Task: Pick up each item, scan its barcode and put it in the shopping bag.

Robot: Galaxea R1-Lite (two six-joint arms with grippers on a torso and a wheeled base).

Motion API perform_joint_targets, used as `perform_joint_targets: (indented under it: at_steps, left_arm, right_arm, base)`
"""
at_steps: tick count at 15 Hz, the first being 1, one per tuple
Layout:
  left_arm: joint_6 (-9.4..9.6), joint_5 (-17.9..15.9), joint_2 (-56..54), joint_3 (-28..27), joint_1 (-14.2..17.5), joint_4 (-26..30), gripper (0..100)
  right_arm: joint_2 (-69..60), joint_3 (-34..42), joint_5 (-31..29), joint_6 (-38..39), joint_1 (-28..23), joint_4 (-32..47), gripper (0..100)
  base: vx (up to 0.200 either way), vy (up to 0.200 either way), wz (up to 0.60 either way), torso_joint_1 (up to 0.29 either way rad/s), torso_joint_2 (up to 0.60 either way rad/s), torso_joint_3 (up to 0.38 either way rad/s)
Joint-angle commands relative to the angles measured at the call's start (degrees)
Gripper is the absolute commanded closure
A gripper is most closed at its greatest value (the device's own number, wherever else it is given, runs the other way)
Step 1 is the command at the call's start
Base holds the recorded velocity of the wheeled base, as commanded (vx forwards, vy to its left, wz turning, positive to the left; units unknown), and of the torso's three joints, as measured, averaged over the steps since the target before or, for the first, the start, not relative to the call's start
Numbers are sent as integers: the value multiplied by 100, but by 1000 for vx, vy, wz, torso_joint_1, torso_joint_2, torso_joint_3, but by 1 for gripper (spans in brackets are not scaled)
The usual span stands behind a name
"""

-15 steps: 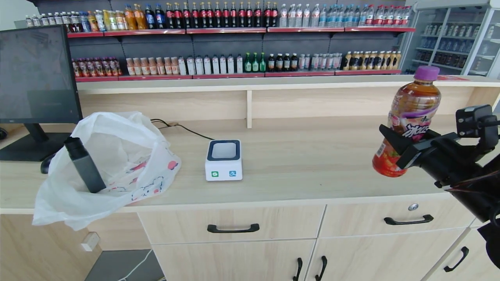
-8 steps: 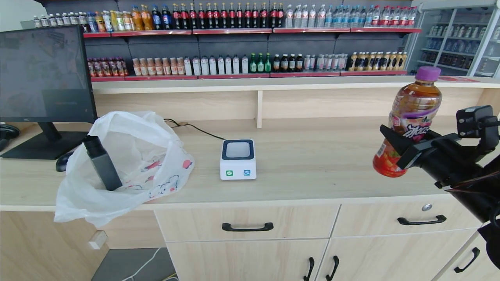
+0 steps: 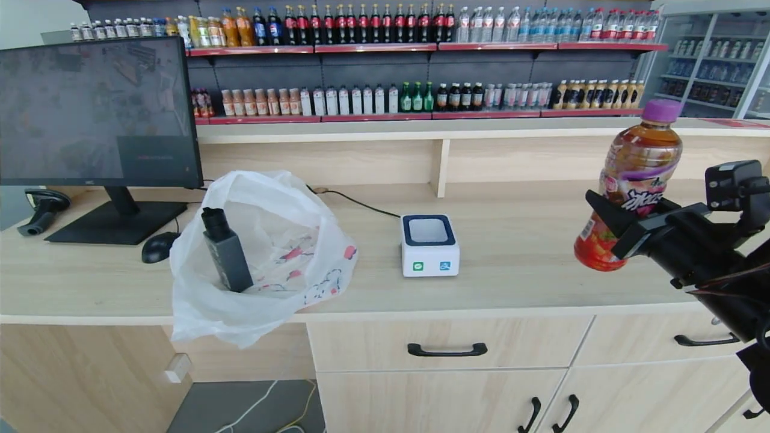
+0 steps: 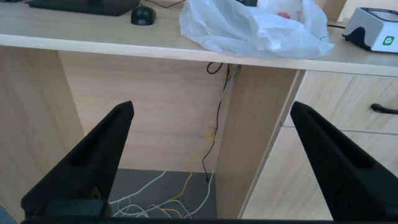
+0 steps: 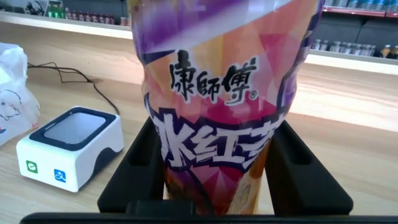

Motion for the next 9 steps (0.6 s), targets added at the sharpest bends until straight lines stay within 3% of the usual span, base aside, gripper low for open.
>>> perform_joint_targets:
  at_steps: [1, 9]
  left_arm:
    - [-4, -2, -2, 0, 0, -4, 0]
    - [13, -2, -2, 0, 0, -4, 0]
  right_arm:
    - [-74, 62, 1, -3, -9, -3, 100]
    - [-135, 62, 1, -74, -17, -3, 100]
  base:
    - [0, 200, 0, 7, 2, 2]
    - [0, 200, 0, 4, 4, 2]
